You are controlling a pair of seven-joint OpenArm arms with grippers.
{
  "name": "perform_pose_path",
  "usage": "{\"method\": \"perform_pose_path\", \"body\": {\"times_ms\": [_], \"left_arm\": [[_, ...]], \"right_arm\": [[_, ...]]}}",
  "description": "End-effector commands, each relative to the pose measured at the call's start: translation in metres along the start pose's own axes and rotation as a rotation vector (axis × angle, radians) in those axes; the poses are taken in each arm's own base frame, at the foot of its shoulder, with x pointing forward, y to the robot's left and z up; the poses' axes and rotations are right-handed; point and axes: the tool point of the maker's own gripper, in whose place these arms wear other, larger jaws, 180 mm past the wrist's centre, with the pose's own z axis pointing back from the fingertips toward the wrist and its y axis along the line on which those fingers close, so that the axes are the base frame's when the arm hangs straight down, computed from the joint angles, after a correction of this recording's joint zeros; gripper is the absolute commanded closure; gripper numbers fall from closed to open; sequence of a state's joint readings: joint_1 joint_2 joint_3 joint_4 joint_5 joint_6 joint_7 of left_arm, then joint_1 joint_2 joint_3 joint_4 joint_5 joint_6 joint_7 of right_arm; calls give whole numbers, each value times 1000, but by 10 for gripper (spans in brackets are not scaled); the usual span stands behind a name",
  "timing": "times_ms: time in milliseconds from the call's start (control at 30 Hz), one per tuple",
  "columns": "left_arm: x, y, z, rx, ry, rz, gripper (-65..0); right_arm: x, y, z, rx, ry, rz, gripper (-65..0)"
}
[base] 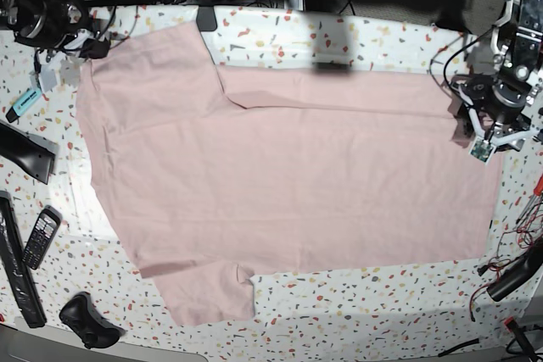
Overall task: Fold the T-shirt properly
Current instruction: 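Reach the right gripper down to the sleeve nearest it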
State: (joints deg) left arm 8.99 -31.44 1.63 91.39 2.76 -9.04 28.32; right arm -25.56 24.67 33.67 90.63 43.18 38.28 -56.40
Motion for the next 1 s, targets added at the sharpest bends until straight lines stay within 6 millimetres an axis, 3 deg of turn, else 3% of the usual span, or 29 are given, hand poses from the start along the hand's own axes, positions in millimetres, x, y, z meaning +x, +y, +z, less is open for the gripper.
{"method": "perform_pose_path", "body": {"times_ms": [0,233,400,567,800,967], "left_arm": [[13,16,2,41,-42,-10,-307],[13,16,2,40,-42,-10,-307],[13,16,2,40,-41,-9,-307],[11,14,3,36,-37,-7,-307],[10,14,3,35,-34,-7,-307],[10,14,3,35,-35,-7,-307]], "right_arm": [[8,-1,4,-3,-23,21,-11],[20,4,8,3,-66,52,0],[44,30,22,21,-109,177,0],[76,65,34,147,-243,181,0],[116,91,28,215,-409,130,0],[138,125,17,303,-485,102,0]]}}
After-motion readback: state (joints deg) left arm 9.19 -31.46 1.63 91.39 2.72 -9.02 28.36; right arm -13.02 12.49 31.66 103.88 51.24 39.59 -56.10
